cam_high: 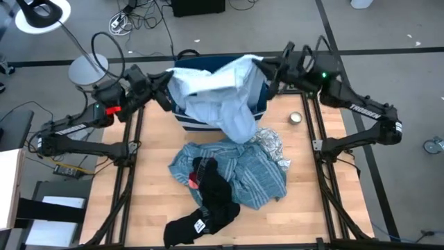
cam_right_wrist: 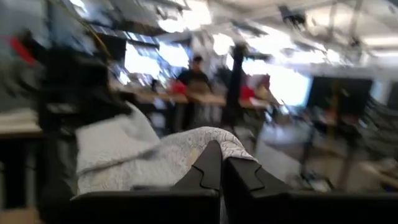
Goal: Sort clothes
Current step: Put the light blue shirt into the blue laundry organizer
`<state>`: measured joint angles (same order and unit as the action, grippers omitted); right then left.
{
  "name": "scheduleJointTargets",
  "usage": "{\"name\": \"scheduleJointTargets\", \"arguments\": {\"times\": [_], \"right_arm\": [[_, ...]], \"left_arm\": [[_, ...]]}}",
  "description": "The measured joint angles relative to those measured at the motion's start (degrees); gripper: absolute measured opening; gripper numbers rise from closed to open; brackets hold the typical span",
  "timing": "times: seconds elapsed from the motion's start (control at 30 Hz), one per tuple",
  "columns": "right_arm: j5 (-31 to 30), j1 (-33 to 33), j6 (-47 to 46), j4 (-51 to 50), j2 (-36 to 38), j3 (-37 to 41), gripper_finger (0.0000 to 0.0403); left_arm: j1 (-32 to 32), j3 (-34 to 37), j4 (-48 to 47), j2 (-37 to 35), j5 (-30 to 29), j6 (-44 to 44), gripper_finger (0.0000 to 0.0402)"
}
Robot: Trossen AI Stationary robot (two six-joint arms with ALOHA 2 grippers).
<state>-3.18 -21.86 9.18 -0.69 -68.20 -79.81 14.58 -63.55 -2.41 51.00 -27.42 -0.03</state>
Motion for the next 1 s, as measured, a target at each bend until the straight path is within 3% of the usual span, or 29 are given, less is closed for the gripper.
{"name": "scheduleJointTargets", "arguments": {"times": [0.2,0.33,0.5,0.73,1.0], "right_arm": [[0.6,-7.7,-3.8,-11.6,-3.2,-2.5,0.0000],[6.3,-10.6,-7.7,-20.4,-6.4,-2.5,0.0002],[14.5,-11.7,-10.9,-26.5,-11.1,-2.5,0.0012],[20.0,-11.7,-14.1,-27.3,-13.3,-2.5,0.0072],[17.1,-11.7,-11.9,-31.3,-7.0,-2.5,0.0141]], "left_arm": [[5.3,0.0,-6.2,0.2,0.0,-1.7,0.0000],[8.0,0.0,-14.2,1.4,1.7,-6.7,0.0000],[10.1,0.0,-18.7,3.7,8.7,-12.3,0.0006],[10.8,0.0,-18.2,5.9,16.8,-14.2,0.0052],[10.9,-0.9,-21.3,4.6,17.9,-14.2,0.0092]]}}
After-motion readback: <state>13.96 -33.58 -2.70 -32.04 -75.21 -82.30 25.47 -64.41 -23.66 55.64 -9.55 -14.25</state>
